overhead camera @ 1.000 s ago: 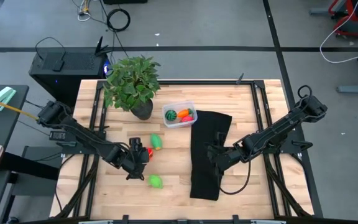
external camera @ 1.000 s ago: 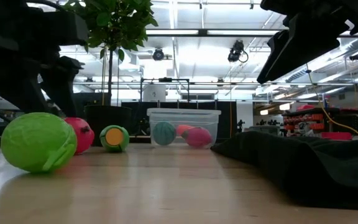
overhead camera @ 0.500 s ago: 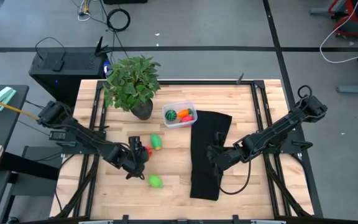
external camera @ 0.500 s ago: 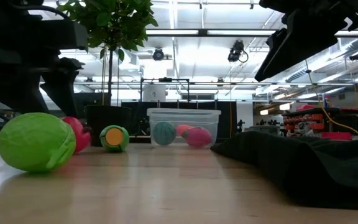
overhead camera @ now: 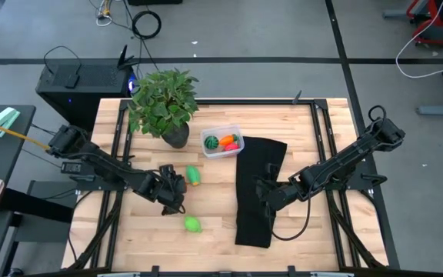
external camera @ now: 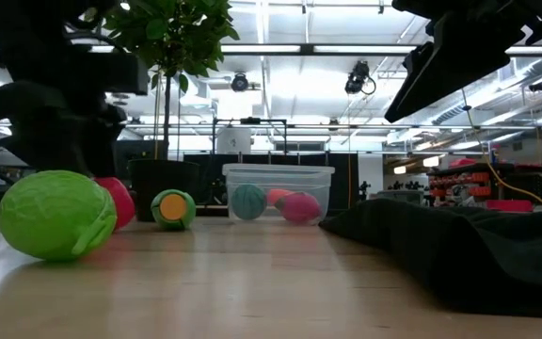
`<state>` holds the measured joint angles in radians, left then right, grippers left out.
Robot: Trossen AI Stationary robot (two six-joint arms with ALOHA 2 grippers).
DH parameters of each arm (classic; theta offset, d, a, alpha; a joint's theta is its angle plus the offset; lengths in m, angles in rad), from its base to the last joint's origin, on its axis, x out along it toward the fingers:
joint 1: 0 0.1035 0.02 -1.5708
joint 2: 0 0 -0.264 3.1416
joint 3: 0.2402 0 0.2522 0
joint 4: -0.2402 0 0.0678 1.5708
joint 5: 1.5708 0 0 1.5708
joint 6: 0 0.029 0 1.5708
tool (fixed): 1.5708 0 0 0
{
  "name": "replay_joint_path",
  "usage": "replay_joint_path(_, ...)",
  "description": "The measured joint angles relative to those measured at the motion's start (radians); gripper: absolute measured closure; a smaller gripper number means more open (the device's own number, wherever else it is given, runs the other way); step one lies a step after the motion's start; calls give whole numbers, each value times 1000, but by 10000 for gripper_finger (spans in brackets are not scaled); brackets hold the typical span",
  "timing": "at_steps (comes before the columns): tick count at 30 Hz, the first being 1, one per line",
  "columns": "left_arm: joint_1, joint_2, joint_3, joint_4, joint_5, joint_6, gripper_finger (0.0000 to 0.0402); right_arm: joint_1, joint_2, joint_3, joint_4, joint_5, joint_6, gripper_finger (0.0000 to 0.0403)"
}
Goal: Pick and placing Produce into tupperware
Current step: Put the red apple into the transparent bin
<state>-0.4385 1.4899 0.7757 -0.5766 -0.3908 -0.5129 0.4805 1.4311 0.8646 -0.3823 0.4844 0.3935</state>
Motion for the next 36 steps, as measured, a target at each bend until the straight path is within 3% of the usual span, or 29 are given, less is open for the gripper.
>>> replay_joint_path(14,10,124,5,40,19,0,79,0,0,0,15,0,-1,183)
replay_joint_path(36,10,122,4,32,27,6,104,0,0,0,15,1,-3,183)
